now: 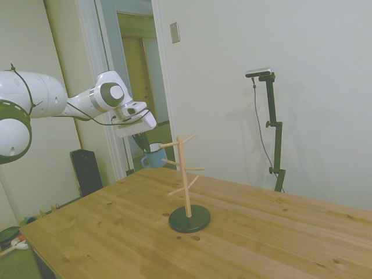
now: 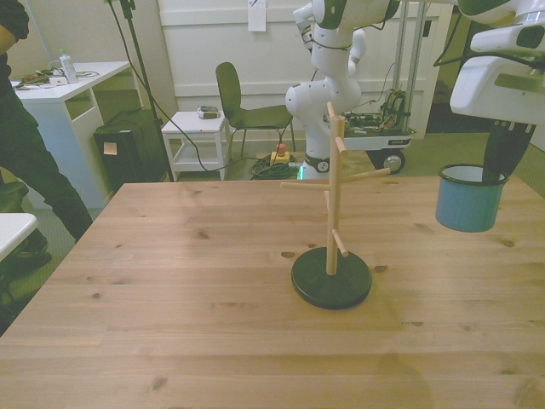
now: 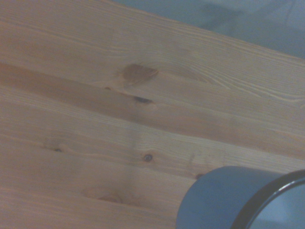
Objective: Hang the mug
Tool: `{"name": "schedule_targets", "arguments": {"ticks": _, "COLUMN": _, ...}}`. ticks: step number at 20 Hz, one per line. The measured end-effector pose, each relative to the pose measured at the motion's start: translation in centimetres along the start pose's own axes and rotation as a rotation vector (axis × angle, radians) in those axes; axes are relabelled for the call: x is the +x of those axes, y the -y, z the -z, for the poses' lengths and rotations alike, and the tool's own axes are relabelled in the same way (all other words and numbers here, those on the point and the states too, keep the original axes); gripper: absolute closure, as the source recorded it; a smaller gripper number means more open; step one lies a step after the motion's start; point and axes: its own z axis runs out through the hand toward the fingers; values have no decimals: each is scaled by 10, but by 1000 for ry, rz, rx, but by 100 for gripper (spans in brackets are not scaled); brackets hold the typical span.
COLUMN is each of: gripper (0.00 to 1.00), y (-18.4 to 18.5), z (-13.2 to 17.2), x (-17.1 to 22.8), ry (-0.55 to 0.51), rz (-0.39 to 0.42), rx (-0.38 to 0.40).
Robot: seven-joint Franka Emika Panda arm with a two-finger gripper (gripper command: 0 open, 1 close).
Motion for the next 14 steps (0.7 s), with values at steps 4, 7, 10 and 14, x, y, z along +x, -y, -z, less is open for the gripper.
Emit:
{"name": "schedule_targets", "arguments": {"ticks": 4, "gripper": 100, "y": -5, "z": -4, "x": 17, "ry": 6, "rz": -17, "rx": -2}}
{"name": "schedule_targets", "arguments": {"ticks": 7, "gripper": 100, "y": -8, "z": -8, "x": 27, "ry": 9, "rz": -21, "rx": -4}}
{"name": "schedule_targets", "arguments": {"ticks": 10, "gripper": 100, "y": -11, "z": -8, "x": 33, "ry": 15, "rz": -29, "rx": 3}}
{"name": "schedule_targets", "arguments": {"ticks": 14, "gripper": 100, "y": -22, "z": -11, "x": 45, "ry": 22, "rz": -48, "rx": 1}}
